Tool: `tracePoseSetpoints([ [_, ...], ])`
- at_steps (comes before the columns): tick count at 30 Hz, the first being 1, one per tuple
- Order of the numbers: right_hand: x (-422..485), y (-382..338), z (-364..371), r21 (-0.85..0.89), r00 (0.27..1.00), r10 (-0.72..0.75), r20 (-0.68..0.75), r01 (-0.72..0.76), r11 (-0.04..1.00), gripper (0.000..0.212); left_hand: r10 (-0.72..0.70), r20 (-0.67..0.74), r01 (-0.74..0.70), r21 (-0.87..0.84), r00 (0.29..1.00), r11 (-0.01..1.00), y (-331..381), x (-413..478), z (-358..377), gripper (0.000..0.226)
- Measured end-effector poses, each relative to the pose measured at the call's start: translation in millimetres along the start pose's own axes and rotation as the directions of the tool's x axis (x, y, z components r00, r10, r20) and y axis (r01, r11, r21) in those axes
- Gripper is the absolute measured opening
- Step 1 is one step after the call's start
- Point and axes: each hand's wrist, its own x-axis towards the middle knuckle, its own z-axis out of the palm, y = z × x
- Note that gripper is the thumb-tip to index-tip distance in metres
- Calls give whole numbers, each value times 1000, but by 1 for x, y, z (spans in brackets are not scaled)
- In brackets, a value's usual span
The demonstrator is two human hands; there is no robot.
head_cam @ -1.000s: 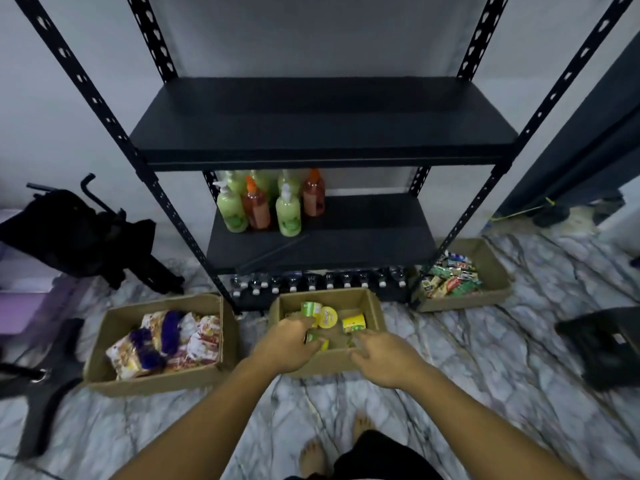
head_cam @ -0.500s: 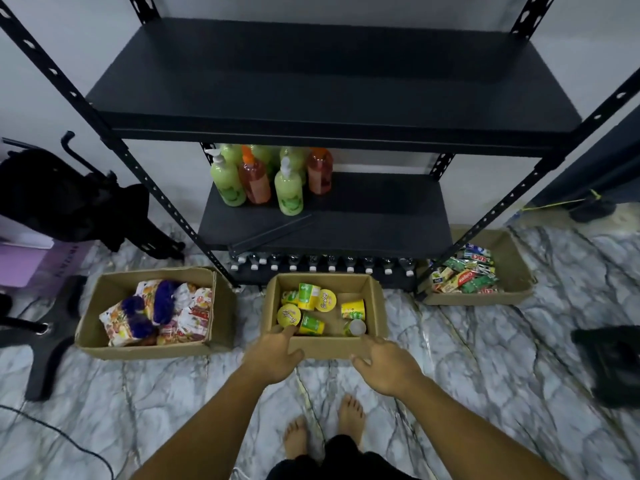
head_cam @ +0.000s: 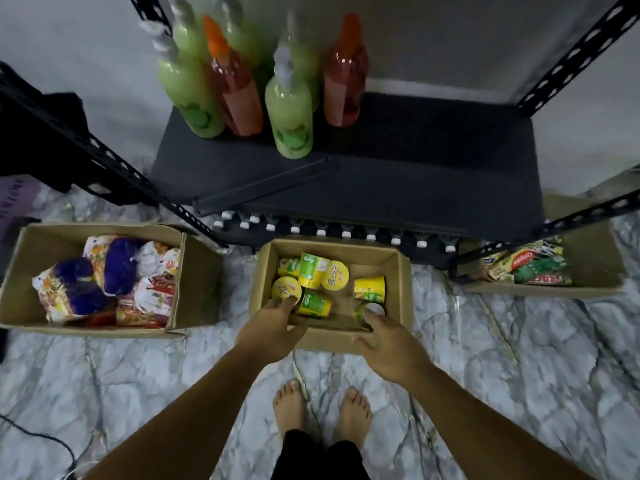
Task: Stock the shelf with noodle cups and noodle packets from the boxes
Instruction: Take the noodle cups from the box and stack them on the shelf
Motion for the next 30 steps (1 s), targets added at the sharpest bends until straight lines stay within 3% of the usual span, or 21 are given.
tracePoseSetpoints([
  [5,121,33,67,37,1000,26,-13,-25,999,73,-21,-12,21,-27,1000,999,-44,116,56,71],
  [15,290,80,146,45,993,13,-117,-8,999,89,19,-185,-48,-155,983,987,-80,278,132,95],
  [18,329,81,158,31,985,13,-173,-8,1000,102,32,-232,-66,-139,972,988,-77,304,145,87],
  [23,371,80,176,-133,984,-51,-173,28,991,119,66,-312,-117,-149,948,982,-78,331,163,82],
  [30,370,77,176,-137,977,-42,-210,13,990,119,37,-412,-186,-328,910,926,-89,316,161,73],
])
